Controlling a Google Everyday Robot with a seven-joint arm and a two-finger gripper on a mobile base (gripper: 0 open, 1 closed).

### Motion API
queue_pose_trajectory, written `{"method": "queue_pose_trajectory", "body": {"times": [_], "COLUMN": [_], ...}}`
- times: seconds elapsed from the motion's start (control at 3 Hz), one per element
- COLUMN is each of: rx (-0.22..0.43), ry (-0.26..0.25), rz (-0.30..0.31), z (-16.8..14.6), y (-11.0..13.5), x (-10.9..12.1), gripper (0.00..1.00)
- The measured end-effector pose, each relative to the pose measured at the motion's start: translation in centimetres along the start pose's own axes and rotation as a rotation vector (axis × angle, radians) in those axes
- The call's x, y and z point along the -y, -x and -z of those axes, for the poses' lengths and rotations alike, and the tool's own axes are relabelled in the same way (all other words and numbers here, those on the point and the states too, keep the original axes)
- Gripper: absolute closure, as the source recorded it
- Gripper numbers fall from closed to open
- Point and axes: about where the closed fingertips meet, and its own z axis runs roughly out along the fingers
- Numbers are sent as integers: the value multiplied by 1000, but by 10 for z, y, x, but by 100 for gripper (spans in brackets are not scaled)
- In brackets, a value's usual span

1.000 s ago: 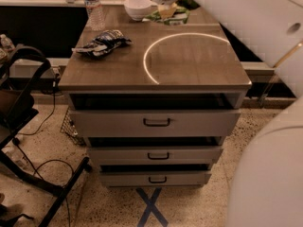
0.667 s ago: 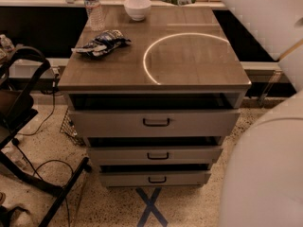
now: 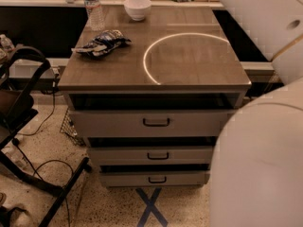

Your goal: Move green jalapeno chip bag near white bowl

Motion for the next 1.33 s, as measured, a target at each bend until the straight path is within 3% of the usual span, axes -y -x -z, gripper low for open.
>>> {"method": "queue_pose_trajectory", "body": {"times": [0.33,0.67,1.0,1.33], "rx": [126,194,144,84], "ry": [-75,-67,-69,-108], "rz": [-8,-5,-27,-32], "z": [-88,-163,-184,-188], "y": [-19,-15,-33,-37], "x": [13,1,1,15], "gripper": [100,100,100,100]}}
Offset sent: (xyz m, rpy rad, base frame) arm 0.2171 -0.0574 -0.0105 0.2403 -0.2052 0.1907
